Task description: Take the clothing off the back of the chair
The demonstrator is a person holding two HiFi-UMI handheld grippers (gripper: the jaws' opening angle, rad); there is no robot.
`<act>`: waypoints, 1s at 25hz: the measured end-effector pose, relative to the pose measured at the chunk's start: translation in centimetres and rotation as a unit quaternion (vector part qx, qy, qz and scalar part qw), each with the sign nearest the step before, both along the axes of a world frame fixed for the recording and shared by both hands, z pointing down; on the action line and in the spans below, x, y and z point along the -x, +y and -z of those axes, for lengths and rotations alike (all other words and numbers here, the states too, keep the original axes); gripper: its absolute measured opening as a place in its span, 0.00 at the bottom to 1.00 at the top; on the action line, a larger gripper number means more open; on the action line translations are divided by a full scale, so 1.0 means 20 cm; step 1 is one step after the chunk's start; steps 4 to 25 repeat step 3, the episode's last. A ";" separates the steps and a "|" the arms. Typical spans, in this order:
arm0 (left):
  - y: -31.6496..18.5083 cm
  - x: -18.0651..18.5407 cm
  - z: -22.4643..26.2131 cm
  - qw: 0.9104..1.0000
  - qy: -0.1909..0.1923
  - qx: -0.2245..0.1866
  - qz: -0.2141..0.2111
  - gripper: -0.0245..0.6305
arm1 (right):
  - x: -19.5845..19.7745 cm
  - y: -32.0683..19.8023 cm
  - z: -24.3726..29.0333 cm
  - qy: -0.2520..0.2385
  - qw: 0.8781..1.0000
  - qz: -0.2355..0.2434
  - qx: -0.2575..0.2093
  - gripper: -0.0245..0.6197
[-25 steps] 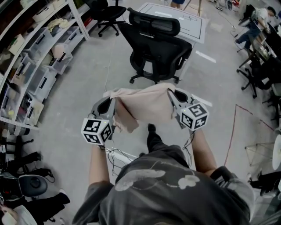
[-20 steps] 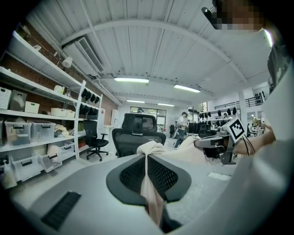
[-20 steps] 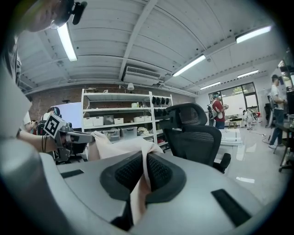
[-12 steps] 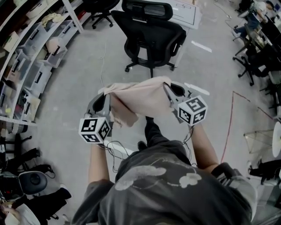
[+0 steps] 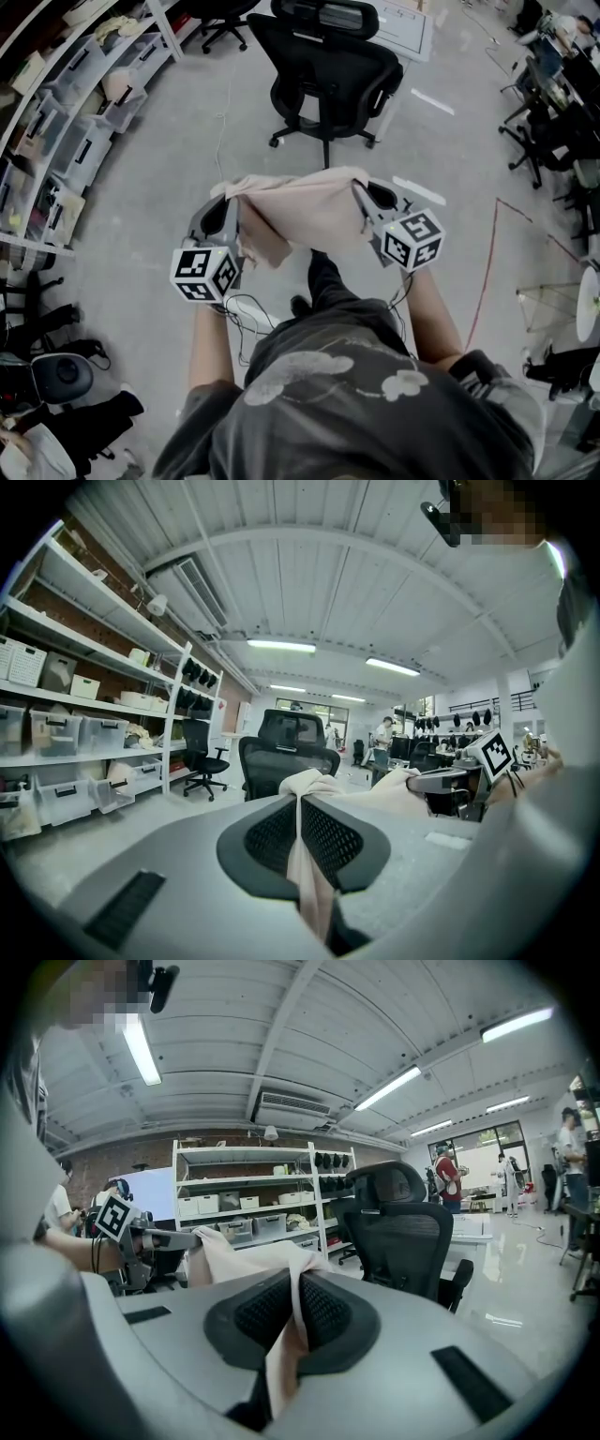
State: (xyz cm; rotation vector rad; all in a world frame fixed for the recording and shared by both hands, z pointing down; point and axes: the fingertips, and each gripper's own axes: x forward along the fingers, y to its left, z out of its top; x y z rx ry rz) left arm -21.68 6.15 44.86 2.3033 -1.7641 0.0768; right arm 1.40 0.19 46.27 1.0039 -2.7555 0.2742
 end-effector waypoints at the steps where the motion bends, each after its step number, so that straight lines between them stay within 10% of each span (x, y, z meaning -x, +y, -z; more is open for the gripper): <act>1: 0.01 0.00 0.00 1.000 0.000 -0.001 0.000 0.05 | 0.00 0.01 0.00 -0.002 1.000 0.000 0.000 0.04; 25: 0.03 0.01 0.00 1.000 0.000 -0.003 0.000 0.05 | 0.01 0.03 -0.01 -0.005 1.000 0.000 -0.001 0.04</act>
